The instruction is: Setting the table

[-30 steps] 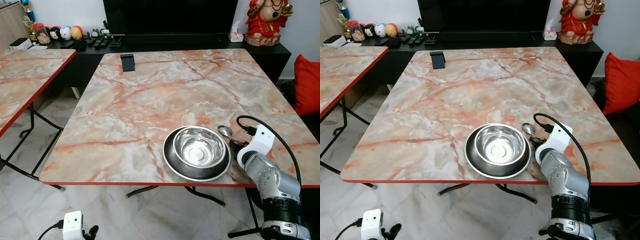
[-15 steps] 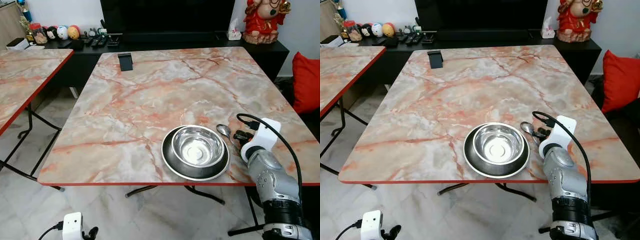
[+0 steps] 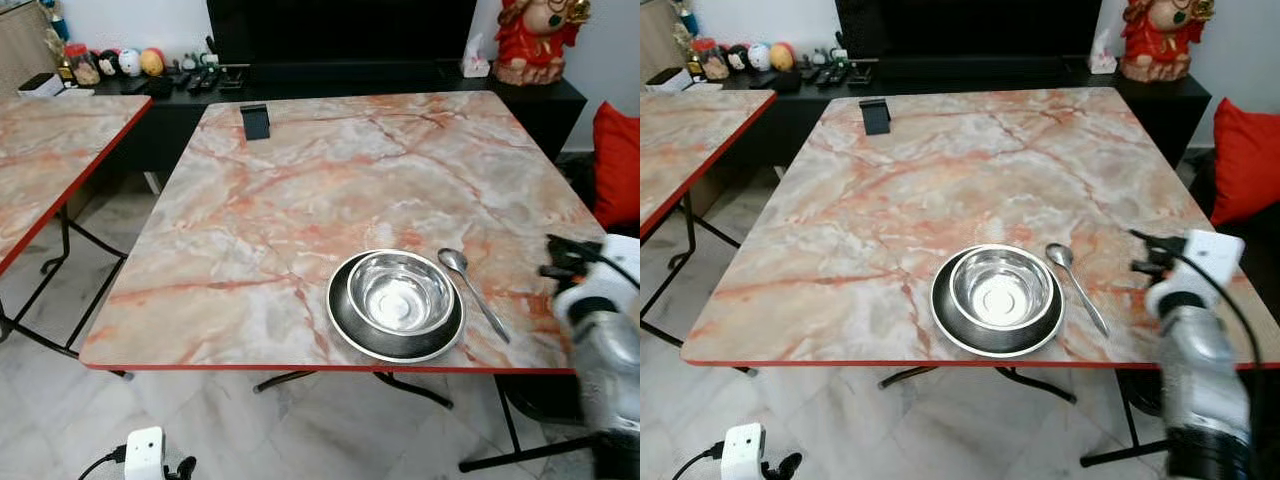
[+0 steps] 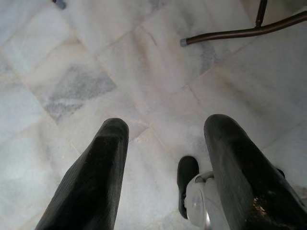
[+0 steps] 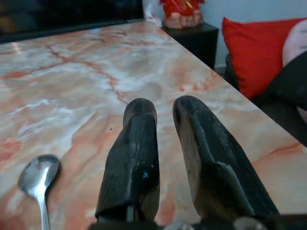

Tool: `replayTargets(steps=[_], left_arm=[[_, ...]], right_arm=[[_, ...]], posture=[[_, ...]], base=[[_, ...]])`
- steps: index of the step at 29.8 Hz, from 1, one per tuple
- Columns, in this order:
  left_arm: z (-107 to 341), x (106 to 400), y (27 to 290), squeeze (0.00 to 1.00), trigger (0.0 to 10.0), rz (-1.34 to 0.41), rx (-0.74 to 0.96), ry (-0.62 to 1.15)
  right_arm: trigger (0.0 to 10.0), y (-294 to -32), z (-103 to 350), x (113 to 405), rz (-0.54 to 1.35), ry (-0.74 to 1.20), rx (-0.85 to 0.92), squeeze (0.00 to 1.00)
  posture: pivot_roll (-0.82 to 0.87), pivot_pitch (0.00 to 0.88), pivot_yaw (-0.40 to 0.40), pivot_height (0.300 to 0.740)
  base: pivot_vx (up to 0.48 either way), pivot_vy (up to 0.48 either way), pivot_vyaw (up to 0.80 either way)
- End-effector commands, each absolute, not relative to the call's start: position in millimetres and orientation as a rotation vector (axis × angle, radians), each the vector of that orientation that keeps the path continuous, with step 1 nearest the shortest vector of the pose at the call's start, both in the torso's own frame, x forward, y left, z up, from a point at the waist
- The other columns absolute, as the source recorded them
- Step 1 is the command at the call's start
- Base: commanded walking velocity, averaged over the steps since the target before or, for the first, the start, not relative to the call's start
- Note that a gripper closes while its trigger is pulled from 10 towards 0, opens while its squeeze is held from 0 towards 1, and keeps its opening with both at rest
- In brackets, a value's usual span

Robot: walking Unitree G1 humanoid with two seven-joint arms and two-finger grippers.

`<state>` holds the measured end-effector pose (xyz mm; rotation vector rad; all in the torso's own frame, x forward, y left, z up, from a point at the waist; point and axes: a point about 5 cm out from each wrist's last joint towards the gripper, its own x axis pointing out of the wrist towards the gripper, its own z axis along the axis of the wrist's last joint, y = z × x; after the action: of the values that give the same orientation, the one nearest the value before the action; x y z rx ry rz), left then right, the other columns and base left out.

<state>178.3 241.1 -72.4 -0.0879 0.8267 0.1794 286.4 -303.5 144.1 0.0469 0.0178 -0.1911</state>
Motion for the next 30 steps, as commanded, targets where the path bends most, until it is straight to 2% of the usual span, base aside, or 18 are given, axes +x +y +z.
replayTargets(steps=[1,8,10,16,22,30], left_arm=[[-74,175,242,0.00,10.0,0.173,-0.073,0.850],[-74,171,248,0.00,10.0,0.178,-0.070,0.854],[-74,169,251,0.00,10.0,0.184,-0.069,0.855],[-74,168,251,0.00,10.0,0.185,-0.067,0.857],[-76,171,240,0.00,10.0,0.171,-0.069,0.857],[-76,168,245,0.00,10.0,0.174,-0.068,0.848]], right_arm=[[10.0,-304,145,281,-0.090,0.008,0.083,0.00],[10.0,-315,137,270,0.035,0.054,0.090,0.00],[10.0,-308,133,265,0.144,0.071,0.098,0.00],[10.0,-296,122,260,0.216,0.111,0.097,0.00],[10.0,-279,114,256,0.332,0.141,0.109,0.00],[10.0,-281,108,258,0.326,0.176,0.039,0.00]], posture=[[-0.15,0.000,0.067,0.707],[-0.16,0.000,0.067,0.707],[-0.16,0.000,0.069,0.707],[-0.16,0.000,0.070,0.707],[-0.15,0.000,0.071,0.707],[-0.15,0.000,0.067,0.707]], base=[[0.000,0.000,0.00],[0.000,0.000,0.00],[0.000,0.000,0.00],[0.000,0.000,0.00],[0.000,0.000,0.00],[0.000,0.000,0.00]])
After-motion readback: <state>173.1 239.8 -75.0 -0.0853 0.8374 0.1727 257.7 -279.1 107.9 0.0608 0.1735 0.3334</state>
